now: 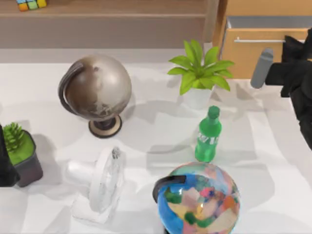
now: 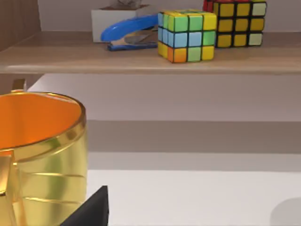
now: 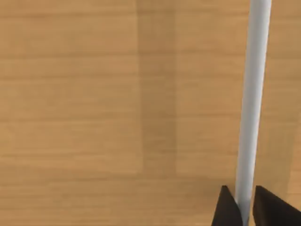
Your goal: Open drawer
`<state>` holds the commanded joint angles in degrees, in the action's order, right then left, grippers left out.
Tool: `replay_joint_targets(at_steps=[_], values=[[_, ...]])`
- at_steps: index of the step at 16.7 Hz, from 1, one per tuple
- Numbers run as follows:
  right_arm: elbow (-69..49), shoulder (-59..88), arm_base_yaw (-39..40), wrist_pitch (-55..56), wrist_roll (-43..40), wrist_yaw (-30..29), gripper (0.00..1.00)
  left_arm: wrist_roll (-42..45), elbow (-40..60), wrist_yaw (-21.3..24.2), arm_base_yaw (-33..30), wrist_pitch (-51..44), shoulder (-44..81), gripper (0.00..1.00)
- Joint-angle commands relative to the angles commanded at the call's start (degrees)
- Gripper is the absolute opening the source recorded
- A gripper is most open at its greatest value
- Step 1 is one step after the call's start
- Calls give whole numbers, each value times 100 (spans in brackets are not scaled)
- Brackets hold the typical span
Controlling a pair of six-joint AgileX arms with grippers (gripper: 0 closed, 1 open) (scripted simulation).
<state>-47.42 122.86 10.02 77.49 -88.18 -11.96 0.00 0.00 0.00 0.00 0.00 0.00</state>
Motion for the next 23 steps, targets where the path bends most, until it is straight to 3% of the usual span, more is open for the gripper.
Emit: replay_joint_targets(at_steps=[9,16,23], values=[[371,30,126,214,-81,-186,0,0,0,0,0,0,0,100],[1713,-418,356,983,-51,-364,0,0,0,0,0,0,0,100],[1862,-489,400,1109,-66,-418,0,0,0,0,0,0,0,100]])
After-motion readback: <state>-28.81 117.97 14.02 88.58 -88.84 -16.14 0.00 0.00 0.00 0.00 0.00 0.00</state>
